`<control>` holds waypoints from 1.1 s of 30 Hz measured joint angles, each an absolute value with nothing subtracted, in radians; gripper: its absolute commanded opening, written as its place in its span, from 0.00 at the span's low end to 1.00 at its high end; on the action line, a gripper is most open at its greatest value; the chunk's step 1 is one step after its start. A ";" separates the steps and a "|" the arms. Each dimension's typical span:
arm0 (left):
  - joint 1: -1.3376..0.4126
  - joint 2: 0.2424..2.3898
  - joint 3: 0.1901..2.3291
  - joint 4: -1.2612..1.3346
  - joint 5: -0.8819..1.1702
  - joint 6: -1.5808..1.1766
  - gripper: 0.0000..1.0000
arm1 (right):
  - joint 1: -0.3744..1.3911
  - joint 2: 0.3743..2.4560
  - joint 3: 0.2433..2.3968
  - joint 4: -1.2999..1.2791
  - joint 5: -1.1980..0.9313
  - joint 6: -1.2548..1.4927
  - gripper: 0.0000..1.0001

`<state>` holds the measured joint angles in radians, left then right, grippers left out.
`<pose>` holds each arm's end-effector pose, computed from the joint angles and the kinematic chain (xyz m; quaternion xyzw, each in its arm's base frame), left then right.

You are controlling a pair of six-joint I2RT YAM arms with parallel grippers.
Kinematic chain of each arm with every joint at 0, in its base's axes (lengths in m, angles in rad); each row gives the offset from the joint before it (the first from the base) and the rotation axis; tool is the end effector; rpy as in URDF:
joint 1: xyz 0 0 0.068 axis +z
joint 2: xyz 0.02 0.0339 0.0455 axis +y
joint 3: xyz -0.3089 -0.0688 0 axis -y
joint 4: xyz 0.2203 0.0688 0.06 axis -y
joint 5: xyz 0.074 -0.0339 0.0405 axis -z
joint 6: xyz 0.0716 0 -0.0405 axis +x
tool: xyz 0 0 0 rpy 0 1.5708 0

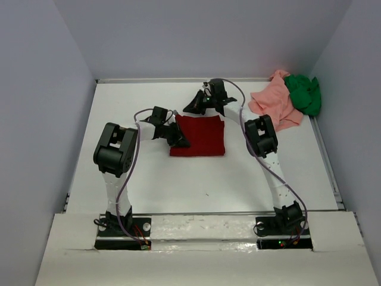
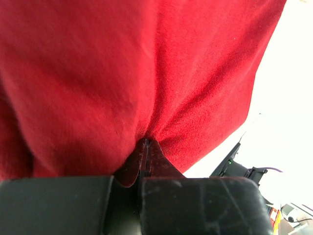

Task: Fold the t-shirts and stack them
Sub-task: Smooth out wrinkles on the folded tshirt

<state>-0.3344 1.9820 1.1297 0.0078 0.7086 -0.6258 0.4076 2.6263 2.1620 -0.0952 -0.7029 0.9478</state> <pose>0.3804 -0.1815 0.1743 -0.0054 0.8853 -0.4415 0.1457 0.5524 0.2889 0.1524 0.0585 0.8361 0.5198 0.1654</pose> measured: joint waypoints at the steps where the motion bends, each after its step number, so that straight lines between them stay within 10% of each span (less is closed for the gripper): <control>1: -0.334 1.981 1.129 0.003 0.707 -0.625 0.00 | 0.400 2.645 2.199 -0.096 -0.702 0.948 0.00; 33: -0.332 1.962 1.557 -0.297 0.589 -0.552 0.00 | 0.270 2.104 1.693 -0.280 -0.697 0.751 0.00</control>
